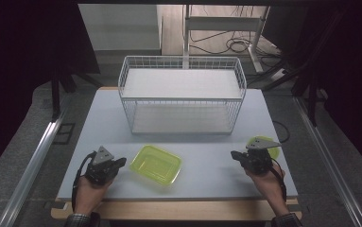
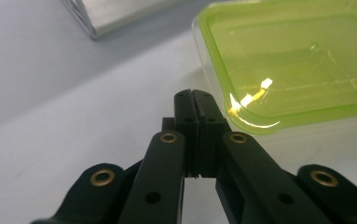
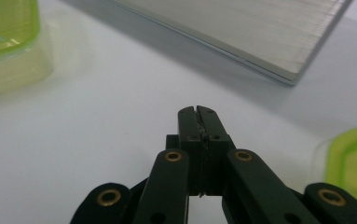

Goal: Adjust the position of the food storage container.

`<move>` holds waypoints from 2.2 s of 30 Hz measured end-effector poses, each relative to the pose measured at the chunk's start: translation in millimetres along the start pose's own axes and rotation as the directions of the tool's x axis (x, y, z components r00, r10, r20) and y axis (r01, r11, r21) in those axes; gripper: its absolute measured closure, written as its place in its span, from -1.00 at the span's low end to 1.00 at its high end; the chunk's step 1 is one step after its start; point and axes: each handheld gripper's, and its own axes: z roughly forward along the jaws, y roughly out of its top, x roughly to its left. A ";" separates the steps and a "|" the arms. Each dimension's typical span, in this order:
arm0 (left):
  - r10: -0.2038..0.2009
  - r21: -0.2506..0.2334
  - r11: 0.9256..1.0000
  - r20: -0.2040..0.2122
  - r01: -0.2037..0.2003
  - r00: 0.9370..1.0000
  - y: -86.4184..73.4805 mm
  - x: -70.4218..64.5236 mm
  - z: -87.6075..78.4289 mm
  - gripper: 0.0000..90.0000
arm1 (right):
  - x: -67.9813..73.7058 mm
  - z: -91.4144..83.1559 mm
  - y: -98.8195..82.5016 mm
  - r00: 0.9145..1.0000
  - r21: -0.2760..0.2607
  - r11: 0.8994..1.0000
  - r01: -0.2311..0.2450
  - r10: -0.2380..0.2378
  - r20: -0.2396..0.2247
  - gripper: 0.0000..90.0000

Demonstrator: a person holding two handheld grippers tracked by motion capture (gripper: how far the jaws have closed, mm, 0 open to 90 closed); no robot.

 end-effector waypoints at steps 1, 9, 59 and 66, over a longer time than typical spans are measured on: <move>0.002 0.012 1.000 0.003 -0.002 1.000 0.7 -0.4 2.8 1.00 | 1.9 0.4 0.2 1.000 0.001 1.000 0.004 -0.004 -0.007 0.97; 0.029 0.052 0.998 0.018 -0.030 0.999 6.5 -7.9 17.5 1.00 | 18.1 4.6 2.3 0.998 0.011 0.999 0.034 -0.034 -0.060 0.96; 0.205 0.080 0.971 0.226 -0.227 0.952 22.2 -95.2 40.2 0.86 | 38.8 18.0 1.7 0.989 0.061 0.996 0.065 -0.056 -0.140 0.87; 0.206 0.056 0.974 0.159 -0.217 0.965 15.1 -88.8 26.7 0.21 | 38.0 15.7 0.8 0.991 0.044 0.997 0.056 -0.050 -0.125 0.53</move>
